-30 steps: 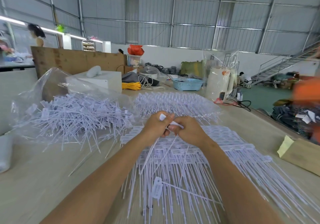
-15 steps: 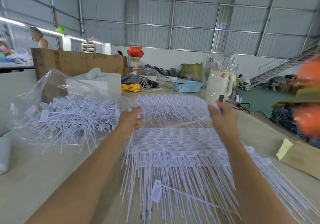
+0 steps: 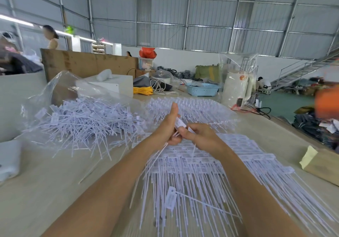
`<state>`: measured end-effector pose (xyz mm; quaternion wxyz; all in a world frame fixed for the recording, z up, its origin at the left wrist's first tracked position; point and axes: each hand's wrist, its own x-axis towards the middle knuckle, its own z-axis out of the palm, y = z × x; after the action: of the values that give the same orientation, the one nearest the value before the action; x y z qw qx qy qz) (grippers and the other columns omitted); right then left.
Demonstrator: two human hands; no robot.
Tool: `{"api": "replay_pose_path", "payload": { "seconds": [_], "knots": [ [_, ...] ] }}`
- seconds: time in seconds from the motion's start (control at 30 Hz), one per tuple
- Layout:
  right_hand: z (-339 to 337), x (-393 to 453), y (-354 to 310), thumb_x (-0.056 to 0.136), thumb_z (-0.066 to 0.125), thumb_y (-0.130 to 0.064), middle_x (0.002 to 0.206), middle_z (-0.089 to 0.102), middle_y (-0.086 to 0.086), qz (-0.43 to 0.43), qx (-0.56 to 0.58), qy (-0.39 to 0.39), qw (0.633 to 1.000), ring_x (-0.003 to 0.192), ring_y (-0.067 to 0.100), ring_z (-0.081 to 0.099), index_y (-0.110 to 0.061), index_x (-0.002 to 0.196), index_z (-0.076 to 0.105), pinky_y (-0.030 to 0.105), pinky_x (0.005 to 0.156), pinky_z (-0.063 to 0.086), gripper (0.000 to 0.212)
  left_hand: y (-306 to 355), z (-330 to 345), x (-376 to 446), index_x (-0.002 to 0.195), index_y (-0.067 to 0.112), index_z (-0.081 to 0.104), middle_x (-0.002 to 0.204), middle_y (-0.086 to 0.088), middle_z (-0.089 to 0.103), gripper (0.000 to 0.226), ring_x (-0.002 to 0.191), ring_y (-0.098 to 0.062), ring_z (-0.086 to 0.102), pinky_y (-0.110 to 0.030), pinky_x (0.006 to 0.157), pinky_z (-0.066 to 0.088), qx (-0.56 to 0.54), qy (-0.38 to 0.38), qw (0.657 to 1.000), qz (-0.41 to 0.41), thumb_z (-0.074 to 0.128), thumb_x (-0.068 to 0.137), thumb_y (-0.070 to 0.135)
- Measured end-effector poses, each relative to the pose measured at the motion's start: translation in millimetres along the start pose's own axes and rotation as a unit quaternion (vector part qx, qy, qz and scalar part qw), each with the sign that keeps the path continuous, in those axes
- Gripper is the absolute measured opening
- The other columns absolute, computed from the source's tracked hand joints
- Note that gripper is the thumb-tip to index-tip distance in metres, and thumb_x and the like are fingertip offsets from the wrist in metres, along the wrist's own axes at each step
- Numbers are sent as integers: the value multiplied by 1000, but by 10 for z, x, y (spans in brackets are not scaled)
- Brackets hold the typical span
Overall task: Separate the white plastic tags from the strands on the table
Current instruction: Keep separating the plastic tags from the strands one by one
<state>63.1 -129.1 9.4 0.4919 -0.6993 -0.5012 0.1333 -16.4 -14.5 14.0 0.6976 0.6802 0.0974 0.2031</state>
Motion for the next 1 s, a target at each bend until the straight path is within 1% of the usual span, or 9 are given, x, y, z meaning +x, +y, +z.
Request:
{"api": "replay_pose_path", "payload": {
  "seconds": [0.13,0.3,0.43,0.53,0.6,0.67,0.8,0.9,1.0],
  "knots": [
    [41,2,19,85,66,-33,85,66,19,-15,-19,31,999,71,13,55,-5,82,68,21,62,39,28,-10,53,-7,73,25,37,34,5,31,60,26,-8,25,-12,34,19,67,1,998,15,28,60,83],
    [73,53,39,82,69,-22,73,64,15,-15,-27,59,998,66,14,55,-1,79,65,28,65,42,22,16,36,-10,54,11,42,34,0,41,71,25,-10,31,-13,35,22,136,-3,991,14,23,89,69],
    [-18,117,75,81,71,-19,46,41,-8,8,12,178,984,41,1,37,-9,57,52,12,41,28,32,50,16,-36,98,4,59,62,-11,59,54,39,-12,45,-17,39,32,165,-4,986,-2,41,94,55],
    [-61,138,129,81,72,-18,37,27,-13,16,34,224,974,34,5,27,-16,47,41,13,34,20,45,40,-69,-43,106,5,56,73,-5,58,19,51,-9,47,-17,45,38,219,-30,975,-7,53,97,22],
    [-35,125,153,77,76,-27,37,28,-11,19,40,215,976,35,7,27,-13,49,42,15,36,22,46,51,-138,-37,111,-3,60,72,-3,57,19,48,-3,50,-13,47,40,240,-24,970,-9,54,95,6],
    [-7,120,167,70,79,-32,43,42,-6,15,55,199,978,42,10,39,-8,55,53,17,43,31,39,124,-252,-32,111,-5,63,69,0,58,21,46,1,51,-12,49,41,282,10,959,6,55,94,4],
    [43,123,223,75,78,-23,92,63,2,27,27,182,983,87,12,53,-4,92,70,26,80,37,27,387,-699,-79,101,-1,69,82,-10,66,18,63,-12,54,-21,56,42,378,129,916,47,55,94,6],
    [64,112,259,79,74,-15,93,64,8,24,9,173,985,89,19,54,0,90,70,29,83,38,19,495,-1238,-234,91,2,70,88,-13,64,20,76,-25,59,-29,61,46,454,252,854,30,50,93,5],
    [88,123,262,80,72,-11,93,63,8,27,4,164,986,88,19,52,1,91,70,30,85,39,17,494,-1813,-488,95,-9,66,103,-22,66,23,100,-34,61,-38,83,48,485,398,778,-16,45,90,-1]
  ]
}}
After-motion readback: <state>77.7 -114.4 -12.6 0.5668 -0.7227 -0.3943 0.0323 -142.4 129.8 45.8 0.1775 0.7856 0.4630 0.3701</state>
